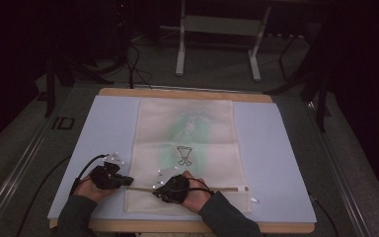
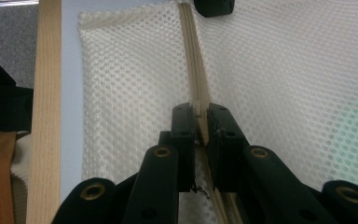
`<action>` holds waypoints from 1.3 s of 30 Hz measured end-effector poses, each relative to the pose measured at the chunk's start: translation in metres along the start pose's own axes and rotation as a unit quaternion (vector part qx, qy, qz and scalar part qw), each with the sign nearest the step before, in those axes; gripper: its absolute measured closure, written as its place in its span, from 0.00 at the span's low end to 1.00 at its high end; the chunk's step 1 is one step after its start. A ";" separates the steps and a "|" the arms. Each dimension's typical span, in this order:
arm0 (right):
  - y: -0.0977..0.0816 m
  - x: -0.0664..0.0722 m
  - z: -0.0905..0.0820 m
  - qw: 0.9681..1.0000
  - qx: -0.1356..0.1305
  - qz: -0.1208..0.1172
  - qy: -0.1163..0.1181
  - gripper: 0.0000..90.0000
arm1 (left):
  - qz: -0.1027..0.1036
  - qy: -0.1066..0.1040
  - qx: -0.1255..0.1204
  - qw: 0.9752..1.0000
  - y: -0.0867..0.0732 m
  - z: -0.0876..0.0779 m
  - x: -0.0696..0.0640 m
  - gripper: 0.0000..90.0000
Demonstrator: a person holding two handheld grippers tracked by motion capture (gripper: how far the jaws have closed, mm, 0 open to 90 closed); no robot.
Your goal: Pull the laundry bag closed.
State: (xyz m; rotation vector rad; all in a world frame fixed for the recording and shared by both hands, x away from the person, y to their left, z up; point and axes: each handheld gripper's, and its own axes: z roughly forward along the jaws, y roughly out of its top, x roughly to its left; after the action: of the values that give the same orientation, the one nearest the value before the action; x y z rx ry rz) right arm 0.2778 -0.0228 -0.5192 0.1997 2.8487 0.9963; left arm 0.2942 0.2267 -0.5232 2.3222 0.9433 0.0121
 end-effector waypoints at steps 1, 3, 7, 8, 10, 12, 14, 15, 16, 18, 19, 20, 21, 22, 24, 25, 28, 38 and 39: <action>-0.001 0.000 -0.001 1.000 0.000 0.000 0.000 0.91 | 0.000 0.000 0.000 1.000 0.000 0.000 0.000 1.00; -0.003 -0.001 -0.003 1.000 -0.001 0.001 -0.001 0.91 | 0.000 0.000 0.000 1.000 0.000 0.000 0.000 1.00; -0.005 -0.002 -0.005 1.000 0.001 0.001 -0.001 0.91 | 0.000 0.001 0.000 1.000 0.000 0.000 0.000 1.00; -0.005 -0.001 -0.006 1.000 0.003 -0.001 -0.002 0.91 | 0.000 0.001 0.000 1.000 0.000 0.000 0.000 1.00; -0.006 -0.001 -0.007 1.000 0.002 -0.002 -0.002 0.91 | 0.001 0.001 0.000 1.000 0.000 0.000 0.000 1.00; -0.007 -0.002 -0.008 1.000 0.004 0.000 -0.002 0.91 | 0.001 0.001 0.000 1.000 0.000 0.000 0.000 1.00; -0.008 -0.001 -0.008 1.000 0.002 0.001 -0.004 0.91 | 0.002 0.001 0.001 1.000 0.000 0.000 0.000 1.00; -0.009 -0.002 -0.009 1.000 0.004 0.000 -0.004 0.91 | 0.002 0.001 0.001 1.000 0.000 0.000 0.000 1.00; -0.010 -0.002 -0.010 1.000 0.006 0.000 -0.003 0.91 | 0.002 0.001 0.001 1.000 0.000 0.000 0.000 1.00; -0.011 -0.001 -0.011 1.000 0.005 0.000 -0.005 0.91 | 0.003 0.002 0.002 1.000 0.000 0.000 -0.001 1.00; -0.012 -0.002 -0.012 1.000 0.007 0.000 -0.004 0.91 | 0.003 0.002 0.002 1.000 0.000 0.000 -0.001 1.00; -0.012 -0.002 -0.012 1.000 0.007 -0.001 -0.006 0.91 | 0.002 0.002 0.002 1.000 0.000 0.000 -0.001 1.00; -0.013 -0.002 -0.013 1.000 0.006 0.001 -0.007 0.91 | 0.003 0.002 0.002 1.000 0.000 0.000 -0.001 1.00; -0.013 -0.002 -0.014 1.000 0.007 0.002 -0.006 0.91 | 0.002 0.002 0.002 1.000 0.000 0.000 0.000 1.00; -0.014 -0.002 -0.015 1.000 0.006 0.001 -0.007 0.91 | 0.002 0.001 0.002 1.000 0.000 0.000 -0.001 1.00; -0.015 -0.002 -0.016 1.000 0.008 0.001 -0.008 0.91 | 0.002 0.002 0.002 1.000 0.000 0.000 -0.001 1.00; -0.017 -0.003 -0.017 1.000 0.009 0.002 -0.007 0.91 | 0.002 0.002 0.002 1.000 0.000 0.000 -0.001 1.00; -0.021 -0.007 -0.022 1.000 0.009 0.006 -0.008 0.91 | 0.004 0.004 0.003 1.000 0.000 0.000 -0.001 1.00; -0.021 -0.007 -0.022 1.000 0.010 0.006 -0.007 0.91 | 0.005 0.004 0.003 1.000 0.000 0.000 -0.001 1.00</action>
State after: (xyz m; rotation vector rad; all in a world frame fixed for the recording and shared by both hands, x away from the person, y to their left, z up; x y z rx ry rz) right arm 0.2794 -0.0536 -0.5149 0.2259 2.8486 0.9662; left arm 0.2937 0.2259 -0.5226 2.3342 0.9369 0.0224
